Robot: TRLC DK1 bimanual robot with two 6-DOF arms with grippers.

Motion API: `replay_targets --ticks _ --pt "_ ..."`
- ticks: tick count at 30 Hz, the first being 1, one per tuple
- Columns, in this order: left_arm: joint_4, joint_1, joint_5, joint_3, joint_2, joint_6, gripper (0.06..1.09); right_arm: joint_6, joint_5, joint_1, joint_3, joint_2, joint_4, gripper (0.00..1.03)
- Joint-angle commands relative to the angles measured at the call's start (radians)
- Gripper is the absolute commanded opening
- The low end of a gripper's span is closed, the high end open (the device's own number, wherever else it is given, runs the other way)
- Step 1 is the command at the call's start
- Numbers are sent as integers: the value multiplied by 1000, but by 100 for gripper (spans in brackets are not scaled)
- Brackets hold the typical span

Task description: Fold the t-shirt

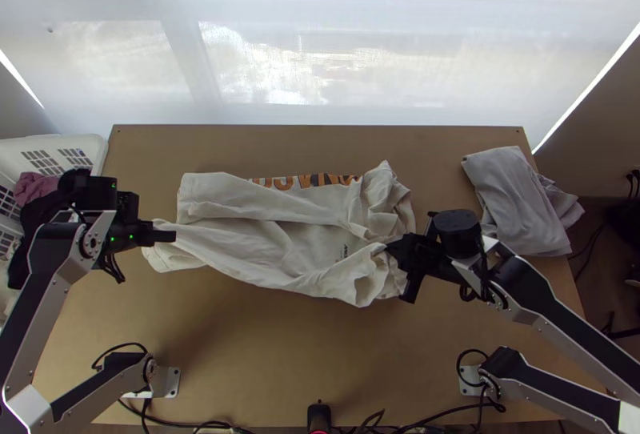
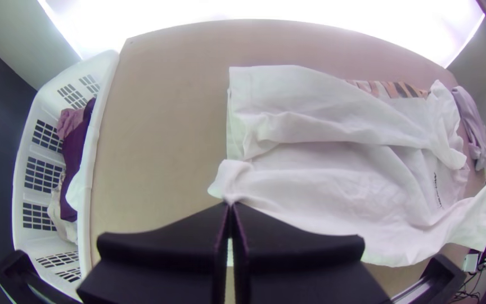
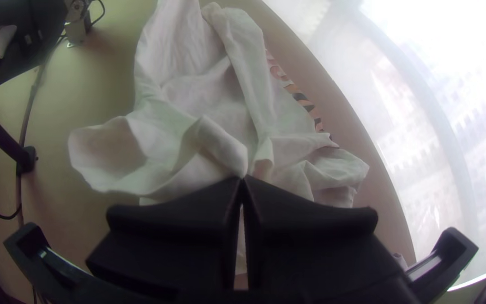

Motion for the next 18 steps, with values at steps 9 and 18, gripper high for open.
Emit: replay_targets --ticks 9,18 --pt "60 10 0 83 51 4 9 -27 2 -122 39 89 83 3" --pt "86 10 0 136 100 11 9 -53 1 -243 85 167 136 3"
